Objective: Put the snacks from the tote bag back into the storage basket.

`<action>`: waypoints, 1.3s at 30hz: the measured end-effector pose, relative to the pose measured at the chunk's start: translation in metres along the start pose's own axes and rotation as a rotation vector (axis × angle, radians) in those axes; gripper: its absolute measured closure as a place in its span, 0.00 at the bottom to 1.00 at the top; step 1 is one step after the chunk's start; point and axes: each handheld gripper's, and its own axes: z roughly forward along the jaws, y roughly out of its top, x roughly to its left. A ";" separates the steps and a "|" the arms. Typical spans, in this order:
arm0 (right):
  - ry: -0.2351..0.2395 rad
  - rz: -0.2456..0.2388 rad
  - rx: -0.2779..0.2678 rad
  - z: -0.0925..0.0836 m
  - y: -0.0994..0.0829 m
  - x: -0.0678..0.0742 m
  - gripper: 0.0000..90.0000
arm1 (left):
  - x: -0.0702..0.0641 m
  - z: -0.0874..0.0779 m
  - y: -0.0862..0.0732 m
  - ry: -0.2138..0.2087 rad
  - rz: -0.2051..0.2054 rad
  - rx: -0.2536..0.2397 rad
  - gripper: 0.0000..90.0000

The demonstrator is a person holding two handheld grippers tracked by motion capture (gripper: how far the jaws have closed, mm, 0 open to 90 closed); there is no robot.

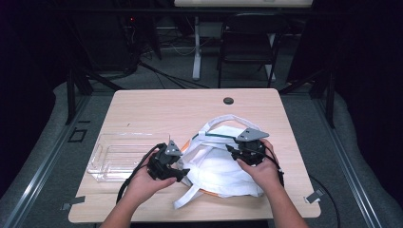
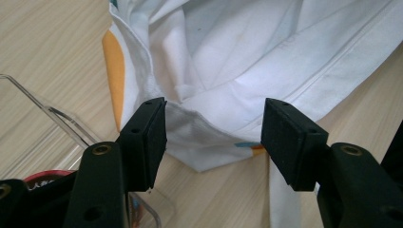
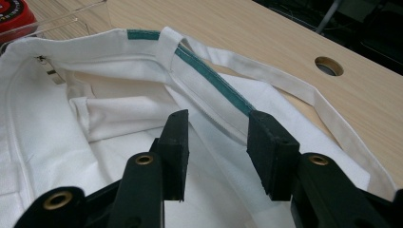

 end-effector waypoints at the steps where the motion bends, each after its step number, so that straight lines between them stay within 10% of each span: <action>1: 0.000 0.000 0.000 0.000 0.000 0.000 0.66 | 0.000 0.000 0.000 0.000 0.000 0.000 0.46; 39: 0.021 0.001 0.017 0.008 -0.007 0.008 0.65 | -0.014 0.008 -0.027 -0.025 0.028 0.001 0.45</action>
